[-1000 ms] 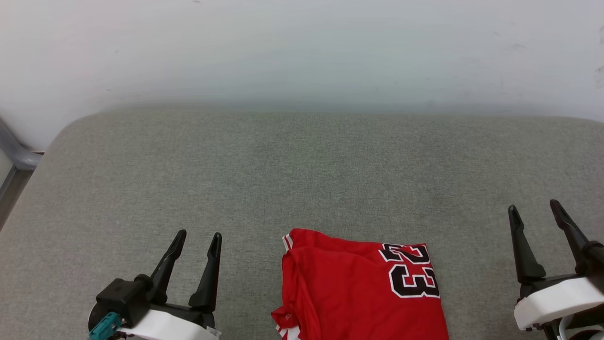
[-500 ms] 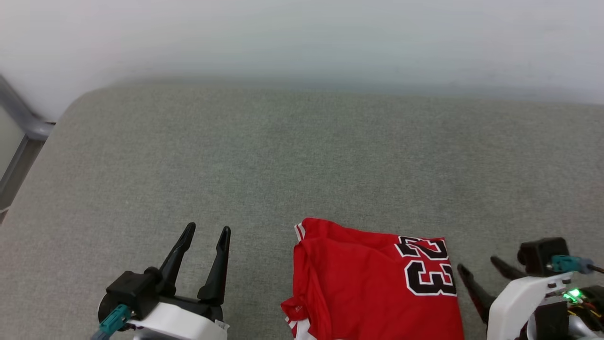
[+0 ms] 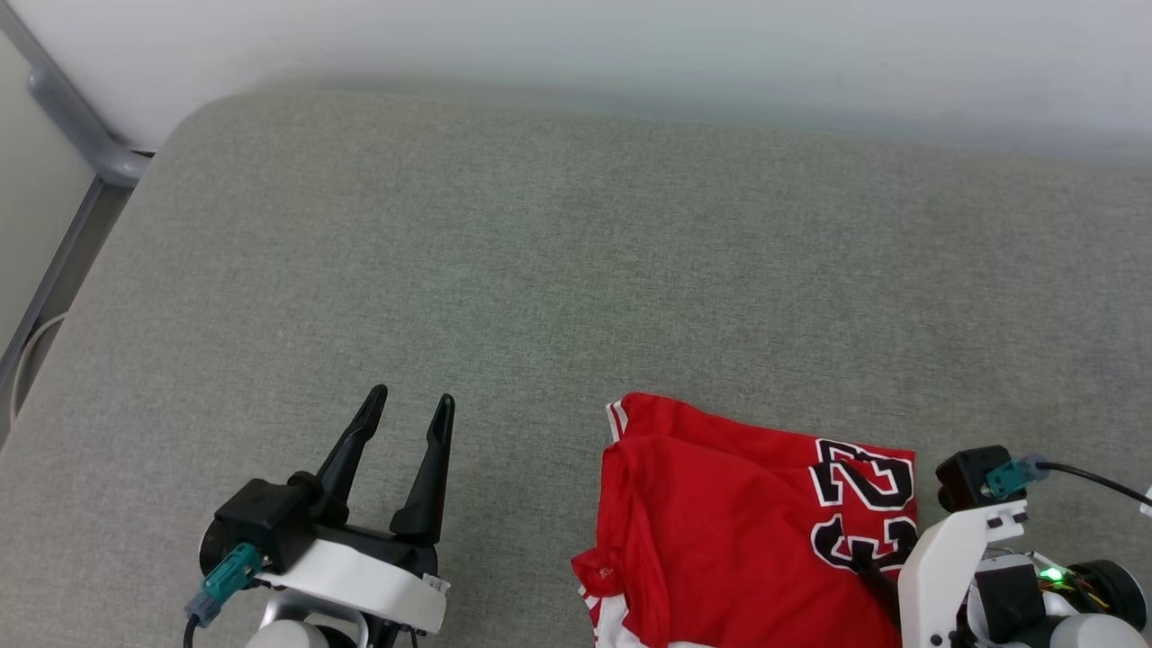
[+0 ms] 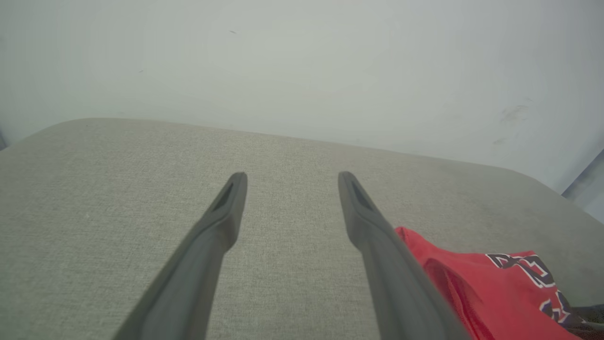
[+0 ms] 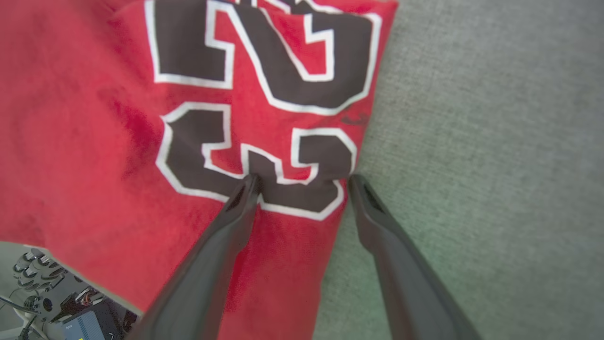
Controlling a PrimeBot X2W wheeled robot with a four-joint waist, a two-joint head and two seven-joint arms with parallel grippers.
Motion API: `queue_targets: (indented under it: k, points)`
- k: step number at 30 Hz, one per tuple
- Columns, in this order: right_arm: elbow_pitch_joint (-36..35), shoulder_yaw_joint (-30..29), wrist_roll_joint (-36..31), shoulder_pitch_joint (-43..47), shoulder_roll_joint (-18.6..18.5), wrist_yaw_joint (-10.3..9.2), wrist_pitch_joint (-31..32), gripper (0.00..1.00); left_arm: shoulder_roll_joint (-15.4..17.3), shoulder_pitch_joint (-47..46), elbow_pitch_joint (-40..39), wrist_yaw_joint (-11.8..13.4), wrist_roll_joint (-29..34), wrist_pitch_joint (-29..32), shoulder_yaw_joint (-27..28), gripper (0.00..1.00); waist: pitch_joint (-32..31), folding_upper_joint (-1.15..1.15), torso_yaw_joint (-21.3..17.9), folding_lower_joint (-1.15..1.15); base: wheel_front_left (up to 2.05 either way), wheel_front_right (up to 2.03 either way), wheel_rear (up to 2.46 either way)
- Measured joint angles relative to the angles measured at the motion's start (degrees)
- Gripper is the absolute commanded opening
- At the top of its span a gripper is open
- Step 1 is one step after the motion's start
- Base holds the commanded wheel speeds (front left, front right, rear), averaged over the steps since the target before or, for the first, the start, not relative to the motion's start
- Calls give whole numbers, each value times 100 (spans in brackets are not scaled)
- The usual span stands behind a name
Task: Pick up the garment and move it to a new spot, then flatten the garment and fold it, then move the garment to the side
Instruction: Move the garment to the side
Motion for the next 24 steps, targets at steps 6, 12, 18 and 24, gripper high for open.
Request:
queue_targets:
  k: [6, 12, 18, 24]
  points:
    - [424, 190, -55, -170, -20, -2, 90, 49, -1, -113, 22, -5, -1, -1, -56, 100, 125, 0, 116, 0, 0, 0, 0]
    - [673, 411, -21, -376, -82, 1, -133, 0, 79, -120, 101, -5, -52, 0, -212, 100, 85, 0, 46, 0, 0, 0, 0]
    - [479, 643, -134, -577, -446, 4, -471, 0, 176, -106, 116, -5, -94, -1, -280, 100, -57, 0, -212, 0, 0, 0, 0]
    - [-174, 1158, -255, -907, -1271, 3, -504, 0, 198, -11, -60, -5, -67, -1, -420, 100, -158, 0, -667, 0, 0, 0, 0]
